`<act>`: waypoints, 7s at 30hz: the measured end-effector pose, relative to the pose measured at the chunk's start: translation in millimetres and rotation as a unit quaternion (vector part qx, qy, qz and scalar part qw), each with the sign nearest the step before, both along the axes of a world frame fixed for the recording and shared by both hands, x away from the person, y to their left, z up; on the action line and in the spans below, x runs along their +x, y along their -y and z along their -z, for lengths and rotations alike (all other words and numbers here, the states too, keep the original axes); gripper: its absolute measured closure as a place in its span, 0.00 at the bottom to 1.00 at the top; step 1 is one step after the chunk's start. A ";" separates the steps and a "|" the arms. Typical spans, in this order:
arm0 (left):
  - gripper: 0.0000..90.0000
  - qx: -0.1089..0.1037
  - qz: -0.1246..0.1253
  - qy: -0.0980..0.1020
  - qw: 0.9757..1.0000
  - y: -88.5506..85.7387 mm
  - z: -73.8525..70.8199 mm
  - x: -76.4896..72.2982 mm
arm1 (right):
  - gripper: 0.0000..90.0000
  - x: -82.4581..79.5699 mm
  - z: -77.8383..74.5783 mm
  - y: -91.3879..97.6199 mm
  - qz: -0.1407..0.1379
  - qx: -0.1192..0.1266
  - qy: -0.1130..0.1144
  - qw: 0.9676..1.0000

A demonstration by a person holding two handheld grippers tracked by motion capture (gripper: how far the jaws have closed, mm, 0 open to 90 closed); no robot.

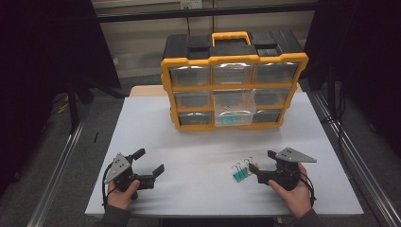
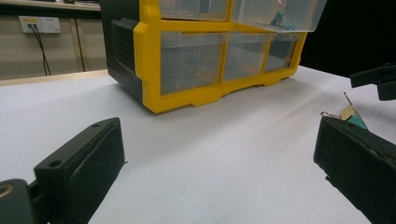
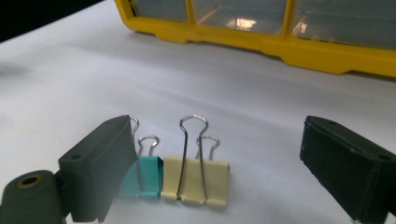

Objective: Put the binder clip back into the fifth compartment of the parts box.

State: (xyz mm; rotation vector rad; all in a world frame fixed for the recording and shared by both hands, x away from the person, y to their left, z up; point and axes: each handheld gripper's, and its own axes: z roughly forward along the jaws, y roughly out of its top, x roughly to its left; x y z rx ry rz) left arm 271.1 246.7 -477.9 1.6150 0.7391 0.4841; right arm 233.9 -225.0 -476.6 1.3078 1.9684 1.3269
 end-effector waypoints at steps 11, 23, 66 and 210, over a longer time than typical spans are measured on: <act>0.02 0.000 0.003 0.000 1.000 -0.1 0.3 0.0 | 0.27 0.7 8.4 -2.2 -0.006 -0.019 -0.027 0.999; 0.02 0.001 0.000 -0.002 1.000 0.9 0.6 -0.2 | 0.42 10.6 10.3 -7.8 -0.021 -0.021 -0.077 0.997; 0.02 -0.007 -0.003 0.000 1.000 0.6 0.2 0.2 | 0.56 7.4 -20.2 6.2 -0.009 0.017 -0.003 1.000; 0.02 -0.003 0.001 0.003 1.000 0.4 0.3 0.6 | 0.10 18.1 -54.8 -21.0 -0.048 0.024 0.041 0.998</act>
